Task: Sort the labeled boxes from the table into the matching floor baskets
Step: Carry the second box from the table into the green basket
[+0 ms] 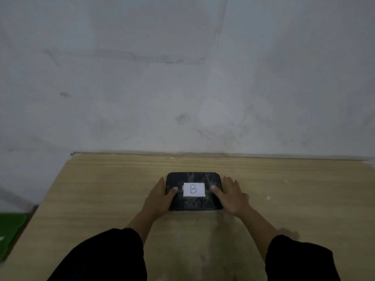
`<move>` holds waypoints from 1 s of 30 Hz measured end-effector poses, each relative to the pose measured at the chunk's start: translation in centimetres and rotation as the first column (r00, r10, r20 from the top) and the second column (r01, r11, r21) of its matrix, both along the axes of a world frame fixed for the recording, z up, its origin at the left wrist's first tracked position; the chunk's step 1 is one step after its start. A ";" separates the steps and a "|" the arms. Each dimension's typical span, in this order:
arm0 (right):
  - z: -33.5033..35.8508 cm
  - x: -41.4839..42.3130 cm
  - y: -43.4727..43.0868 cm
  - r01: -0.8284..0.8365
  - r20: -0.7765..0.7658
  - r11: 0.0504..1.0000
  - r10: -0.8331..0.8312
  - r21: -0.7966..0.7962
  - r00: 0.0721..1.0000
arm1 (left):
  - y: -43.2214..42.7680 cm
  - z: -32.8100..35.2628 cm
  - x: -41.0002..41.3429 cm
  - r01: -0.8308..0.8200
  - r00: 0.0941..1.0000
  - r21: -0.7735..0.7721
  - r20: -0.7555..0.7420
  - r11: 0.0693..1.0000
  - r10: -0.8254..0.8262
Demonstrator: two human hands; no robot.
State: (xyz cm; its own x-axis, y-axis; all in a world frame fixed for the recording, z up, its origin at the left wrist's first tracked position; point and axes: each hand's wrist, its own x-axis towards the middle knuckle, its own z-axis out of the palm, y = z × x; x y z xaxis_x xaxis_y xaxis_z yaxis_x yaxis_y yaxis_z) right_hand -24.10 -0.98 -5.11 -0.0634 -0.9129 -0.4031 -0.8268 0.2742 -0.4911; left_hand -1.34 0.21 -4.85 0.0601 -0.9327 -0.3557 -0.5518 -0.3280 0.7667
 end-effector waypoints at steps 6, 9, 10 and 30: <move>-1.5 0.9 0.2 0.024 0.081 1.000 -0.024 -0.001 0.996 | 0.5 -0.6 -0.9 -0.077 0.997 -0.046 -0.011 0.996 0.076; -0.9 1.4 0.2 0.065 0.151 0.998 -0.063 -0.006 0.987 | 0.9 0.0 -1.0 -0.116 0.992 -0.047 -0.059 0.992 0.113; -0.5 1.7 0.1 0.082 0.184 0.997 -0.078 -0.013 0.980 | 1.0 0.2 -0.8 -0.131 0.989 -0.052 -0.080 0.990 0.127; 9.6 22.5 6.9 0.054 0.615 0.978 0.082 -0.200 0.784 | 12.2 9.2 17.9 -0.408 0.904 -0.288 -0.263 0.866 0.338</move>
